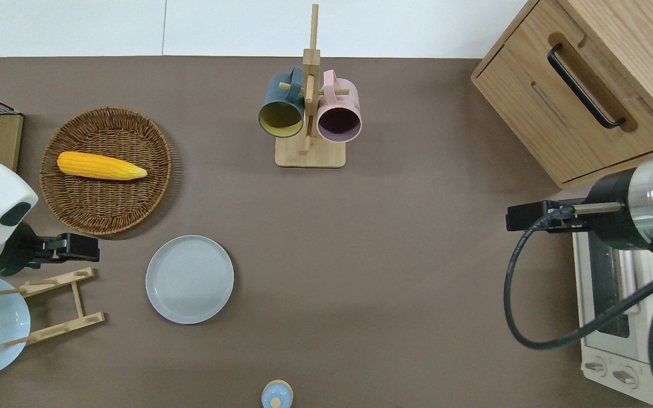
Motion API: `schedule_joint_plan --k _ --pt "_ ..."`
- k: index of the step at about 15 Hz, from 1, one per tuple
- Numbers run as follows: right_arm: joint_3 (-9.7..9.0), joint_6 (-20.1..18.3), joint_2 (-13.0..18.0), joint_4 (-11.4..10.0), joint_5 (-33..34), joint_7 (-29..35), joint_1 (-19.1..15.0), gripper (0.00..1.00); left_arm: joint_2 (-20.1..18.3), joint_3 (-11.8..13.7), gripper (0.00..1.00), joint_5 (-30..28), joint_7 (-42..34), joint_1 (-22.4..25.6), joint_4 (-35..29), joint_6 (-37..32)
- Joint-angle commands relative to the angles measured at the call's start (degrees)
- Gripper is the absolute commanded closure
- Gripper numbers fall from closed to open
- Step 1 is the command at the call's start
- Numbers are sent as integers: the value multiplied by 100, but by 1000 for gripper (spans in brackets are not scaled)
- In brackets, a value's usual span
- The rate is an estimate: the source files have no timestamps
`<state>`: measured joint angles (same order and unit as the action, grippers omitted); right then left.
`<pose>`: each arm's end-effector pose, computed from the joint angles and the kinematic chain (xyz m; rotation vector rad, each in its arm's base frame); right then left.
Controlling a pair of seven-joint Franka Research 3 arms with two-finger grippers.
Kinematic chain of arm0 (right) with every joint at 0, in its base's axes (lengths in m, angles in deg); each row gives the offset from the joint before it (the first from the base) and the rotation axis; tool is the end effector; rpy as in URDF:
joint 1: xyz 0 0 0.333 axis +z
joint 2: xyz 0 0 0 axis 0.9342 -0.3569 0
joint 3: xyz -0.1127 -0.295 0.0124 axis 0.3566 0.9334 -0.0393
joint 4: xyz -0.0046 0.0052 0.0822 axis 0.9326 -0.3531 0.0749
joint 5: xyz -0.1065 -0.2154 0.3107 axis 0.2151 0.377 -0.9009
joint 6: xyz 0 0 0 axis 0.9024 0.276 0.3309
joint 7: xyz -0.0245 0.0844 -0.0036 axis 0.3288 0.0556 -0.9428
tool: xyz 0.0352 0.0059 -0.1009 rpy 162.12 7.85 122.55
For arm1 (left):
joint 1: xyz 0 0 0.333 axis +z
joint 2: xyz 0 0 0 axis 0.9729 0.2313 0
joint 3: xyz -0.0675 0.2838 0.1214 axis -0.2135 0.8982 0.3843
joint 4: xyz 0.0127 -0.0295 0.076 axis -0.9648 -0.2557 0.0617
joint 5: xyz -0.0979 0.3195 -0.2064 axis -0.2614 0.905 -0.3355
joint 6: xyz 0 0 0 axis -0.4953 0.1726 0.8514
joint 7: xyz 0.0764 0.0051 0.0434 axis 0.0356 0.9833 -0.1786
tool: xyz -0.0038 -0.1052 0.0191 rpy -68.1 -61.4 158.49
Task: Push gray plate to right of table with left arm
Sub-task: 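Move the left gripper toward the edge of the gray plate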
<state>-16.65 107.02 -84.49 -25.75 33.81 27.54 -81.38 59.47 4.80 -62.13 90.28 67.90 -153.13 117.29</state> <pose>0.5242 0.0980 0.6649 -3.0530 0.0345 -0.0364 0.5085 0.0006 0.5363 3.0978 0.0948 -0.1530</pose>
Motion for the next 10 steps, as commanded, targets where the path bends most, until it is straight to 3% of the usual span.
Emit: schedule_joint_plan --k 1,10 --pt "-15 -31 -36 83 -92 12 -37 5 -139 15 7 -26 104 -94 -620 477" --pt "-15 -31 -36 83 -92 12 -37 5 -227 24 7 -79 113 -41 -1667 1515"
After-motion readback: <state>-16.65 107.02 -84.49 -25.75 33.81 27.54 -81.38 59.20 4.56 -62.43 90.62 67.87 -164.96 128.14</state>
